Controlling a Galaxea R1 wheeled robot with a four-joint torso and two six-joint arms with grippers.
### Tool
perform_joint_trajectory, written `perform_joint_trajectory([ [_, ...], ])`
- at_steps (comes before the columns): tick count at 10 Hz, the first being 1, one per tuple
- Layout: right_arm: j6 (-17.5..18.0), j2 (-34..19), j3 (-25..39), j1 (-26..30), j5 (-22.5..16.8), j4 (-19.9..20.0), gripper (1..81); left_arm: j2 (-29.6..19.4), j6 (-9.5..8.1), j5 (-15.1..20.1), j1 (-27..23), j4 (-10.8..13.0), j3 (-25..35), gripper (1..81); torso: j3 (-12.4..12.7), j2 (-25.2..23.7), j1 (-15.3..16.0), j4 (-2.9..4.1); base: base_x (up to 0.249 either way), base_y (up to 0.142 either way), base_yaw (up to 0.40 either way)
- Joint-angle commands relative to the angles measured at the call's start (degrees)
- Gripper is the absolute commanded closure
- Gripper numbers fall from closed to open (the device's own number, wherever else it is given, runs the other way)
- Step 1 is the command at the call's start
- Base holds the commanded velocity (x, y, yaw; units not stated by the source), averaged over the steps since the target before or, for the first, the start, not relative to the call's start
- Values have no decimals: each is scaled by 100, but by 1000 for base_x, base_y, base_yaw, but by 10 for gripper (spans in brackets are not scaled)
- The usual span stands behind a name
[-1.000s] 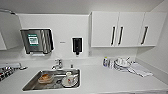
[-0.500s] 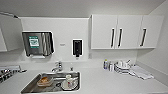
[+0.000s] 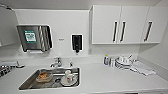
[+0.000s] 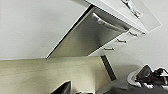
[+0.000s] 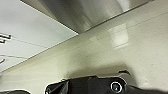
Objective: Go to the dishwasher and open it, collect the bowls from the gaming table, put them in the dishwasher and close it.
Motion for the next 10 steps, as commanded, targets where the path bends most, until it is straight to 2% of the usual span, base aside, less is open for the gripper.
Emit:
perform_joint_trajectory([
  [1,7,-320,162,529,-208,75,10,-736,66,168,-579,140,572,10,5,-568,367,0,0,0,0],
  [3,7,-347,197,565,-217,75,10,-1036,58,71,-754,166,810,10,-210,-870,568,0,0,0,0],
  [6,16,-408,215,573,-217,84,10,-1115,-48,-112,-1088,158,846,10,-288,-1395,894,0,0,0,0],
  [7,8,-435,233,573,-217,84,10,-1107,-83,-350,-1098,157,810,10,-511,-1603,1023,0,0,0,0],
  [8,16,-461,277,591,-208,84,10,-1107,-83,-439,-1106,166,819,10,-833,-1788,1141,0,0,0,0],
  [10,16,-513,373,652,-209,101,10,-1089,-82,-439,-1115,166,811,10,-1015,-2072,1316,0,0,0,0],
])
